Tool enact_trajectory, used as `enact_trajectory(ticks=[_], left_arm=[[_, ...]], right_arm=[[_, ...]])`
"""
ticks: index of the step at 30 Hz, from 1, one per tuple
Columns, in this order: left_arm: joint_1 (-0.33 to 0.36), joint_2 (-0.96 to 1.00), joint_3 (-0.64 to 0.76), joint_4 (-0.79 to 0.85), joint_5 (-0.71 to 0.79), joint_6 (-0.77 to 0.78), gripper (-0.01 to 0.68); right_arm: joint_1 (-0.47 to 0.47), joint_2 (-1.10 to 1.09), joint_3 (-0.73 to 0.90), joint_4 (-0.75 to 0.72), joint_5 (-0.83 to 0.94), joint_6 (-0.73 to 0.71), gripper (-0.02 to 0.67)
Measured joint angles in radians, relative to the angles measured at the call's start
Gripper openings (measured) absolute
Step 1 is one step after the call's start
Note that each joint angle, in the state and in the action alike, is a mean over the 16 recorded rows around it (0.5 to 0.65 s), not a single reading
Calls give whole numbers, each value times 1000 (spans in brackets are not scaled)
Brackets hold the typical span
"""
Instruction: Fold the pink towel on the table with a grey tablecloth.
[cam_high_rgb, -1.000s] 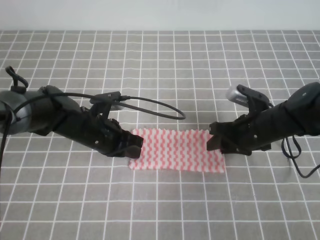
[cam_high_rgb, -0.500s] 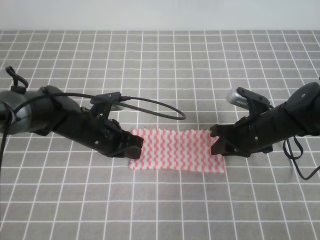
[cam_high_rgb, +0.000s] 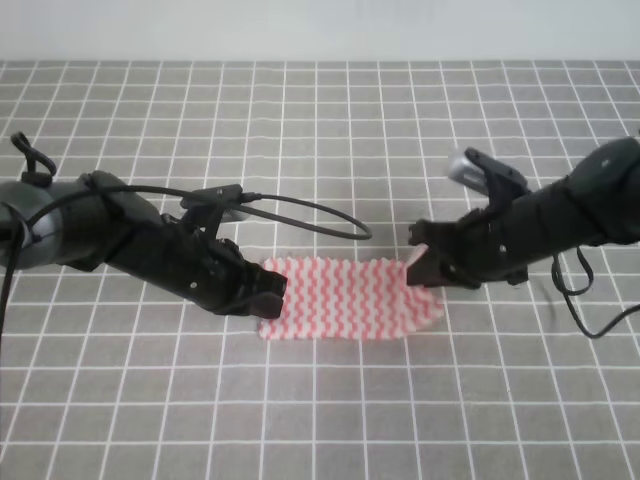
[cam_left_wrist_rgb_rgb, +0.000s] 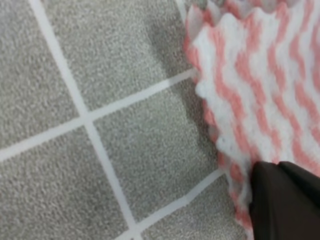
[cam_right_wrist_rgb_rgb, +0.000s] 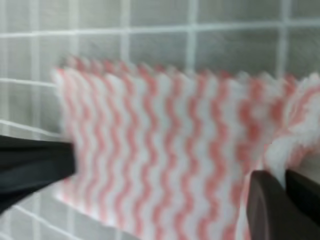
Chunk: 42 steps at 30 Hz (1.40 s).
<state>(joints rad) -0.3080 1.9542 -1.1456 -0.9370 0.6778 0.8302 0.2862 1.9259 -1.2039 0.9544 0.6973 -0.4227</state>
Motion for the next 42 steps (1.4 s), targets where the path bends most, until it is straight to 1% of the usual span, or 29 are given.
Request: enact_trajectory(ticks=[9,21,25,33,42], left_arm=[[0,-1,1,1,5,0,-3],[0,-2,-1,2,13,1,-3],[0,-13,-8,5,18,1,-3],[5,-50,-21,30,28,1,-3],[38,-73,-27,52,28,1,-3]], right_arm=[[27,3,-56,67,38,-26,-13],[147,16,-115,119,-25,-48,-14],[172,26,-128,129,-44,-47,-14],[183,45,-134,148,-47,-48,-15],[203,55,-147,151,-49,-49,-14]])
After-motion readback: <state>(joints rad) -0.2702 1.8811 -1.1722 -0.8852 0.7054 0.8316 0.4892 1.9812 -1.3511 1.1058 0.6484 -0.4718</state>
